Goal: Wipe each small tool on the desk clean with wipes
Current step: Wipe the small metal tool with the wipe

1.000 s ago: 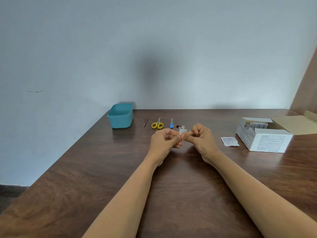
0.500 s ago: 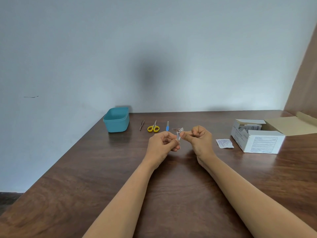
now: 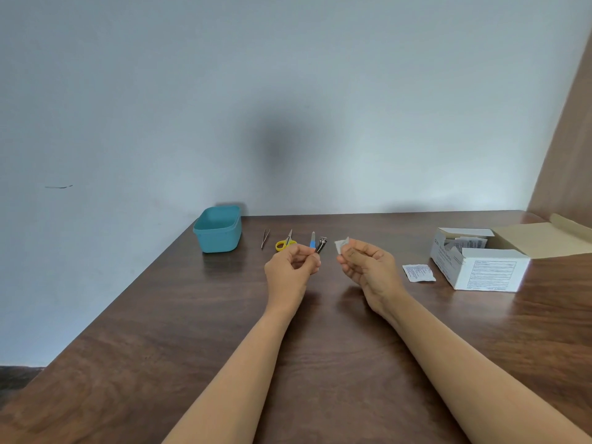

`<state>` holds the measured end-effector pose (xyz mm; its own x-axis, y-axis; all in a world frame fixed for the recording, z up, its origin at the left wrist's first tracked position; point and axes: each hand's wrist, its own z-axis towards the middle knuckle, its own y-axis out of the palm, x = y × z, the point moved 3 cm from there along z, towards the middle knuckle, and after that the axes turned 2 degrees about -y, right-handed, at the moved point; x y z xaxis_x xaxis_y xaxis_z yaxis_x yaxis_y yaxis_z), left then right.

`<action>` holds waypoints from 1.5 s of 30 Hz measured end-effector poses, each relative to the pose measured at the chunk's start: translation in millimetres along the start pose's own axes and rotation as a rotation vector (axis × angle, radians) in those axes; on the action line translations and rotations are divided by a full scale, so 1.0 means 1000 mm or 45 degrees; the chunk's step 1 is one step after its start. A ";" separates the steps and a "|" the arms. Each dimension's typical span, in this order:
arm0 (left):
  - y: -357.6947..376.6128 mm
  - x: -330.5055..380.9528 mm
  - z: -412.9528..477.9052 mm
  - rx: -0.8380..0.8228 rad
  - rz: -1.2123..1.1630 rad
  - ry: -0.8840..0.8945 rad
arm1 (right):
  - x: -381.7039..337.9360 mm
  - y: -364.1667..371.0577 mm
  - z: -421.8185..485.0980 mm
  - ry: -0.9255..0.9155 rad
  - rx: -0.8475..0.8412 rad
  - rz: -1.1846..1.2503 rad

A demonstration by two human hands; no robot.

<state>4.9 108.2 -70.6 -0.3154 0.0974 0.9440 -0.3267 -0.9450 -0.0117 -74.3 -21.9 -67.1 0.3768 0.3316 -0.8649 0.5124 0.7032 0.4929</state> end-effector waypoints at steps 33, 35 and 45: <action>-0.008 0.016 -0.002 0.138 0.461 0.355 | 0.001 0.025 -0.018 0.368 -0.121 0.066; -0.008 0.018 -0.003 0.133 0.543 0.404 | 0.001 0.025 -0.017 0.384 -0.117 0.065; -0.007 0.022 -0.005 0.138 0.744 0.500 | -0.004 0.022 -0.014 0.232 -0.077 -0.099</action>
<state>-4.4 118.3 -51.9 -0.7163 -0.3490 0.6043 0.0779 -0.9005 -0.4277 -75.0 1.1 -54.2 0.1892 0.3794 -0.9057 0.4852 0.7658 0.4221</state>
